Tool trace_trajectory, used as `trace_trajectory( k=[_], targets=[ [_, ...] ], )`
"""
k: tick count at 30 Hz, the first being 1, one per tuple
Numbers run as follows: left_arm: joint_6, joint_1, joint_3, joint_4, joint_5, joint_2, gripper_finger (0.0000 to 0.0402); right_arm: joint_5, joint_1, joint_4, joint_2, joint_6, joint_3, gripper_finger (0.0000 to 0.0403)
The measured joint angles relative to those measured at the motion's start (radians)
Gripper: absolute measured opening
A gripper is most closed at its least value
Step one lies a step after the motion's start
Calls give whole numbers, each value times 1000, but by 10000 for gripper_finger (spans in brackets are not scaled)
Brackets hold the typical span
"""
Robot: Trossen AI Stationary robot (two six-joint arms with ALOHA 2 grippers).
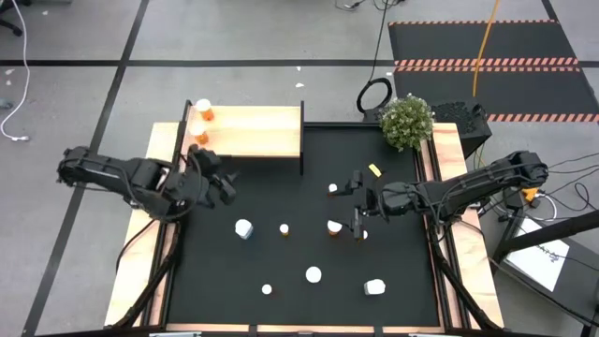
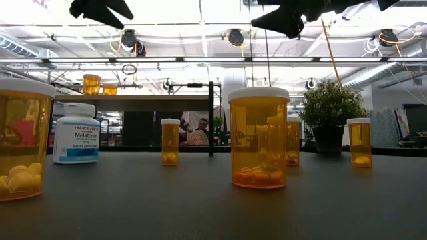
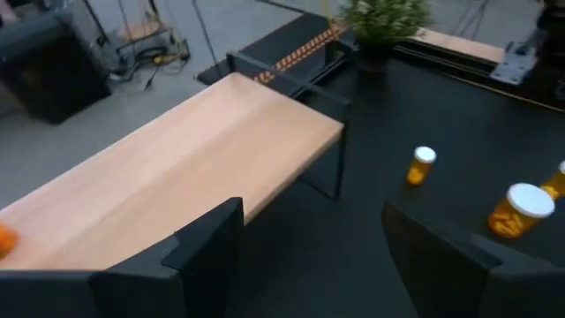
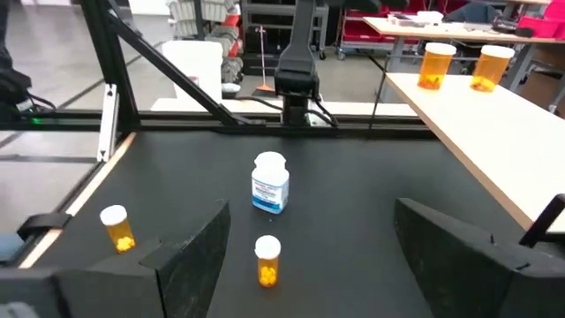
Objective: Pick and place medicine bottles onto shelf by color
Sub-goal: Put the small orange pill bottle on the shelf
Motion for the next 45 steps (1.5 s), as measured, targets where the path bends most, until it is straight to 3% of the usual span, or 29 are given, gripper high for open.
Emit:
trace_trajectory(
  k=[8, 13, 22, 39, 45],
  targets=[
    [22, -81, -94, 166, -9, 37, 271, -5, 8, 56, 164, 0, 78, 311],
    [75, -121, -168, 305, 17, 44, 271, -97, -3, 47, 343, -9, 187, 311],
    [78, -174, -184, 329, 89, 45, 271, -188, -27, -130, 594, -36, 416, 311],
    [58, -230, -183, 331, 94, 45, 271, -268, -84, -17, 772, -3, 449, 311],
    [56, -230, -183, 331, 94, 45, 271, -269, -95, -19, 806, -6, 448, 285]
  ],
)
